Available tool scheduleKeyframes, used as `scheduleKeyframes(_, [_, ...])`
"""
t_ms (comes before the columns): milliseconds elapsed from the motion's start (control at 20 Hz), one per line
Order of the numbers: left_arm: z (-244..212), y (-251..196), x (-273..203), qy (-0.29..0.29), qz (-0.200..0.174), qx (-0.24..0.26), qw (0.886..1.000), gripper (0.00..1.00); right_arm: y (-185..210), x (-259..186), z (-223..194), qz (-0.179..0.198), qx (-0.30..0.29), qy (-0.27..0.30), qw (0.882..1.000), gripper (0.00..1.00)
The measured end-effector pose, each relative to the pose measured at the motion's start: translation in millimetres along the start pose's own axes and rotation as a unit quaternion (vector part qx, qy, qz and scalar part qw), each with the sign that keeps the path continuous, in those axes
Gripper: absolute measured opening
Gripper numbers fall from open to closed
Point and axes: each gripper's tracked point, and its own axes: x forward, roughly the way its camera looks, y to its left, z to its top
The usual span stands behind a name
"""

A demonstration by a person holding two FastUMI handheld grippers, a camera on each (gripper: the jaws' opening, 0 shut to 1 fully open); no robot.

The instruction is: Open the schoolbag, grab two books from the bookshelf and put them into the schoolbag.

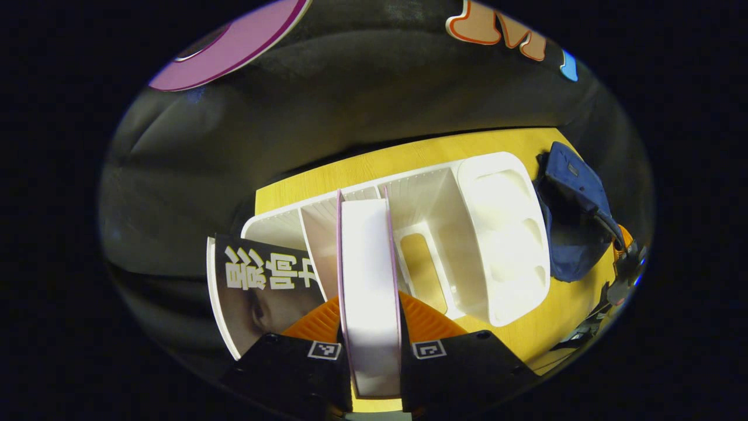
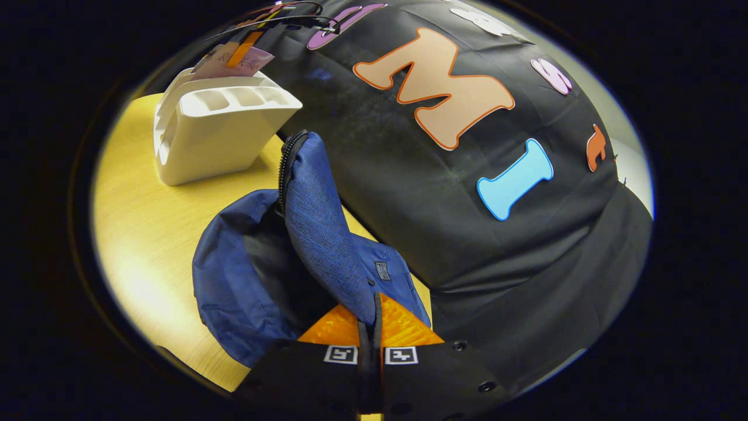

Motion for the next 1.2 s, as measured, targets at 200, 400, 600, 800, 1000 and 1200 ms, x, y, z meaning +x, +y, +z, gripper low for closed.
scheduleKeyframes(200, [0,-2,-33,0.005,0.006,0.011,1.000,0.30,-2,-1,1,-0.001,0.002,-0.001,1.000,0.03])
scheduleKeyframes(400, [0,-9,-72,0.011,0.001,0.001,1.000,0.30,-1,-3,0,0.000,0.002,-0.003,1.000,0.03])
scheduleKeyframes(600, [5,-14,-114,-0.008,-0.004,-0.023,1.000,0.30,0,-5,0,0.002,0.001,-0.006,1.000,0.00])
scheduleKeyframes(800, [8,-18,-154,-0.034,-0.017,-0.049,0.998,0.27,1,-6,-1,0.003,0.005,-0.009,1.000,0.07])
scheduleKeyframes(1000, [20,-47,-189,-0.079,-0.075,-0.098,0.989,0.24,-3,-7,-1,0.003,0.009,-0.011,1.000,0.03])
scheduleKeyframes(1200, [33,-89,-208,-0.123,-0.127,-0.106,0.979,0.24,-6,-9,-2,0.002,0.015,-0.013,1.000,0.06])
